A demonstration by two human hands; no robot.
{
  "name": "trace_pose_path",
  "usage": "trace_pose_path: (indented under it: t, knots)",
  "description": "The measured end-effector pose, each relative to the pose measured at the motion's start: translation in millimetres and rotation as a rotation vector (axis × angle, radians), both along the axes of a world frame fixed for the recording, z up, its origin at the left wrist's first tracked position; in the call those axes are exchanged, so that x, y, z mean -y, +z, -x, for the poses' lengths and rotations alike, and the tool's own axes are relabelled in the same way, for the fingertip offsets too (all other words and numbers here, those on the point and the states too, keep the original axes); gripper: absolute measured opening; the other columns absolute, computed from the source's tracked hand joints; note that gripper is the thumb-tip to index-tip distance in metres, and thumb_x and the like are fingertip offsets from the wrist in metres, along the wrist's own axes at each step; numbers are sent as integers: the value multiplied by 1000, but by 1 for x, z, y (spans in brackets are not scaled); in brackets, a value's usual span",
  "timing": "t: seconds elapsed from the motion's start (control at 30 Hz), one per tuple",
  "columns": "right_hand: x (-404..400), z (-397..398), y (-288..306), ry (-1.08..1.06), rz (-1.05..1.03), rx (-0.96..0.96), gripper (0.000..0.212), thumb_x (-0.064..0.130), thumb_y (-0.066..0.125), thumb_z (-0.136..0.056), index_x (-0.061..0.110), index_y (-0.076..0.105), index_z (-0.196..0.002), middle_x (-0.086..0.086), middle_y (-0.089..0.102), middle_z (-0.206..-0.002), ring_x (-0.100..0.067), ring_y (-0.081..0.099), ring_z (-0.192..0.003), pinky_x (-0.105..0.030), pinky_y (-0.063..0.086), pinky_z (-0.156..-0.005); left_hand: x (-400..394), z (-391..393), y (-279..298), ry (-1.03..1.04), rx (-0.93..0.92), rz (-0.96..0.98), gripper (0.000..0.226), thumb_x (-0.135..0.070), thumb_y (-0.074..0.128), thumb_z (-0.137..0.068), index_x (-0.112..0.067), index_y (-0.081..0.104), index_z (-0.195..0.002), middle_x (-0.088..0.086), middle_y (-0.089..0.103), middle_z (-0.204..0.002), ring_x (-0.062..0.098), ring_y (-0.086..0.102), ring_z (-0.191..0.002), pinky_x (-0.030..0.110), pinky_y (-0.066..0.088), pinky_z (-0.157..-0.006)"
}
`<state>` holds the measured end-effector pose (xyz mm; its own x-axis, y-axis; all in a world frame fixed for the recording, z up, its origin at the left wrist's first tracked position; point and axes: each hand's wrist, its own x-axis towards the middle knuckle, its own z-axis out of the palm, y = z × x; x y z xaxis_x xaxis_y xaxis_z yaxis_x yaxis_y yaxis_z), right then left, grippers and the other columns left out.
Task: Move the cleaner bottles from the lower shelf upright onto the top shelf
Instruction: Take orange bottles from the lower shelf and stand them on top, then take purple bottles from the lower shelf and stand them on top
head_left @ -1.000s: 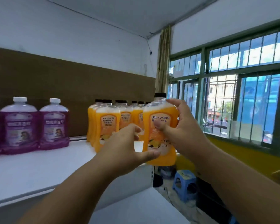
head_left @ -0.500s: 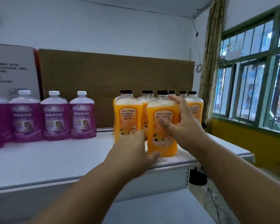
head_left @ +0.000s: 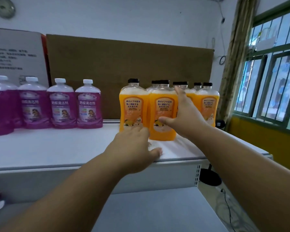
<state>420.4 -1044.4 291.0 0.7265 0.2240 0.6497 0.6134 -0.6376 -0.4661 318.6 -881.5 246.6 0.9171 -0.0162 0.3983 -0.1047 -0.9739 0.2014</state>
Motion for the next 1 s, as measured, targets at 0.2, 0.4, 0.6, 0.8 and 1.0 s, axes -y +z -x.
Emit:
trace_pose_path:
  t: [0.2, 0.4, 0.6, 0.8, 1.0]
  knots:
    - [-4, -11, -5, 3, -5, 24, 108, 45, 80, -75, 45, 2, -150, -9, 39, -146, -24, 52, -122, -32, 46, -83, 2, 1, 2, 9, -5, -7, 55, -72, 50, -84, -36, 49, -124, -14, 54, -119, 9, 48, -104, 38, 48, -91]
    - [-3, -8, -2, 28, 5, 2, 108, 42, 79, -78, 42, 0, -152, -10, 40, -144, -26, 53, -120, -38, 50, -87, 3, 3, 4, -4, -17, -6, 54, -70, 52, -84, -35, 51, -125, -15, 54, -116, 7, 49, -101, 35, 49, -89]
    - [8, 17, -17, 11, 15, 88, 103, 54, 73, -79, 38, 1, -152, -12, 28, -151, -31, 38, -135, -47, 41, -103, 5, 6, 2, -3, 42, 30, 47, -67, 56, -82, -37, 54, -119, -18, 56, -106, 1, 52, -92, 29, 50, -79]
    - [6, 66, -24, 145, 50, 261, 80, 50, 67, -84, 28, 23, -147, -4, 39, -143, -23, 40, -130, -31, 34, -98, 17, 41, -8, -37, 338, 80, 18, -51, 60, -88, -37, 55, -98, -20, 58, -98, -1, 53, -84, 17, 44, -67]
    - [-39, 146, -29, 359, 16, 322, 62, 50, 68, -84, 35, 35, -134, 4, 48, -133, -6, 44, -111, -23, 38, -85, -20, 119, -47, 47, 489, 111, 31, -49, 50, -87, -27, 63, -104, -12, 60, -102, 8, 52, -93, 29, 45, -77]
